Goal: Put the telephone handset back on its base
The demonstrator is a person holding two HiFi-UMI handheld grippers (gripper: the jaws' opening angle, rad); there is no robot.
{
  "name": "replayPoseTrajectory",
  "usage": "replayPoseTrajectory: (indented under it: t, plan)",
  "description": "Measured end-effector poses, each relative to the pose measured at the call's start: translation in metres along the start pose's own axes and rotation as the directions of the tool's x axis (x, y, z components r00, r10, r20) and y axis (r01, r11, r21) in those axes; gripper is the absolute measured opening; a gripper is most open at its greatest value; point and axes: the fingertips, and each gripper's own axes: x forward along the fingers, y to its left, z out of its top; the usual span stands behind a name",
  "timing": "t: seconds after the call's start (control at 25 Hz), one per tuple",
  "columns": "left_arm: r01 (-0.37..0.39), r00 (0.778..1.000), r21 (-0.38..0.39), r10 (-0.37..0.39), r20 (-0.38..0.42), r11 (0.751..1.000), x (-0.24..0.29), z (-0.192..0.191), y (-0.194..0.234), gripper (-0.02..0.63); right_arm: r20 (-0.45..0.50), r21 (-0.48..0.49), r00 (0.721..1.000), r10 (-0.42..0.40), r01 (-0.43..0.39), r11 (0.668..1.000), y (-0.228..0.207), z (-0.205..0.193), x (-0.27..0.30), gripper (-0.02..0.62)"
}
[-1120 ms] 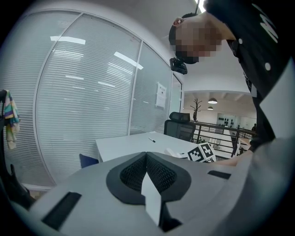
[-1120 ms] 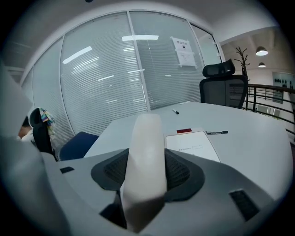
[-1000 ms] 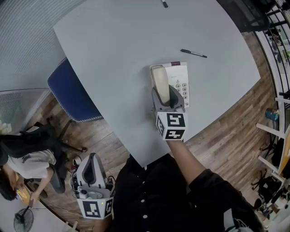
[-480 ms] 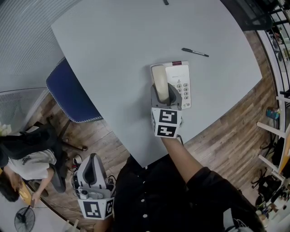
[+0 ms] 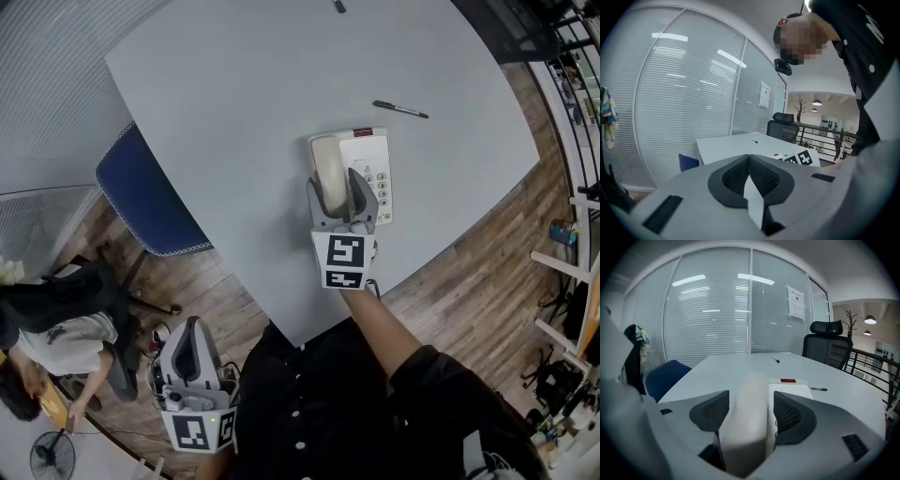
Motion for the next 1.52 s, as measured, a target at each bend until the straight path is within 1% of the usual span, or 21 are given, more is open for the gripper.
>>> replayPoseTrajectory:
  t: [0.08,0.2,0.32,0.4,0.44,0.48,0.56,0.6,0.64,0.72,0.8,0.88,0.96,1.12,1.32,1.52]
  plan:
    - [0.007,1.0,0.005,-0.007,0.01,1.0,0.001,0.002,-0.001,0.014,0.021,-0.018,0.999,0.025,-0.024,1.0,0.001,0.006,-0.006,0.289]
    - [0.019,0.999,0.015,-0.02,0.03,1.0,0.001,0.008,-0.003,0.014,0.056,-0.013,0.995,0.077,-0.077,0.997,-0.001,0.015,-0.021,0.288]
    - [0.035,0.998,0.028,-0.036,0.058,0.999,0.002,0.018,-0.007,0.014,0.112,-0.016,0.982,0.153,-0.152,0.988,-0.002,0.031,-0.044,0.288]
    - [0.045,0.996,0.039,-0.048,0.079,0.998,0.003,0.026,-0.008,0.014,0.123,-0.038,0.975,0.183,-0.18,0.983,-0.005,0.04,-0.06,0.28]
    - [0.05,0.994,0.044,-0.054,0.091,0.998,0.003,0.03,-0.008,0.014,0.125,-0.048,0.974,0.188,-0.184,0.982,-0.008,0.042,-0.069,0.258]
    - [0.055,0.993,0.049,-0.06,0.102,0.997,0.003,0.034,-0.009,0.014,0.131,-0.053,0.972,0.194,-0.188,0.981,-0.01,0.046,-0.078,0.216]
    - [0.066,0.99,0.058,-0.073,0.124,0.996,0.001,0.041,-0.01,0.014,0.162,-0.056,0.963,0.213,-0.207,0.977,-0.012,0.058,-0.099,0.112]
    - [0.072,0.988,0.064,-0.08,0.135,0.995,0.0,0.045,-0.011,0.014,0.176,-0.062,0.959,0.223,-0.216,0.974,-0.011,0.065,-0.109,0.089]
    - [0.078,0.986,0.07,-0.087,0.145,0.995,-0.001,0.049,-0.012,0.014,0.182,-0.072,0.956,0.228,-0.219,0.973,-0.011,0.07,-0.118,0.07]
    - [0.089,0.981,0.081,-0.102,0.166,0.993,-0.002,0.058,-0.013,0.014,0.183,-0.089,0.957,0.225,-0.211,0.973,-0.015,0.077,-0.134,0.052]
    - [0.1,0.976,0.092,-0.115,0.184,0.991,-0.004,0.065,-0.015,0.014,0.201,-0.076,0.953,0.228,-0.217,0.973,-0.021,0.085,-0.151,0.042]
    - [0.109,0.971,0.105,-0.128,0.204,0.989,-0.004,0.072,-0.015,0.014,0.237,-0.045,0.942,0.238,-0.234,0.971,-0.025,0.095,-0.167,0.04]
    - [0.115,0.964,0.116,-0.139,0.225,0.987,-0.005,0.079,-0.015,0.014,0.276,-0.013,0.934,0.225,-0.231,0.973,-0.032,0.109,-0.183,0.04]
    - [0.123,0.953,0.133,-0.155,0.261,0.983,-0.008,0.092,-0.021,0.014,0.353,0.037,0.923,0.154,-0.179,0.983,-0.057,0.135,-0.218,0.037]
    - [0.132,0.934,0.161,-0.177,0.31,0.978,-0.012,0.111,-0.026,0.014,0.431,0.054,0.9,0.059,-0.091,0.994,-0.081,0.158,-0.257,0.037]
    - [0.128,0.917,0.181,-0.186,0.352,0.975,-0.016,0.128,-0.029,0.014,0.478,0.08,0.879,-0.002,-0.041,0.996,-0.101,0.169,-0.291,0.037]
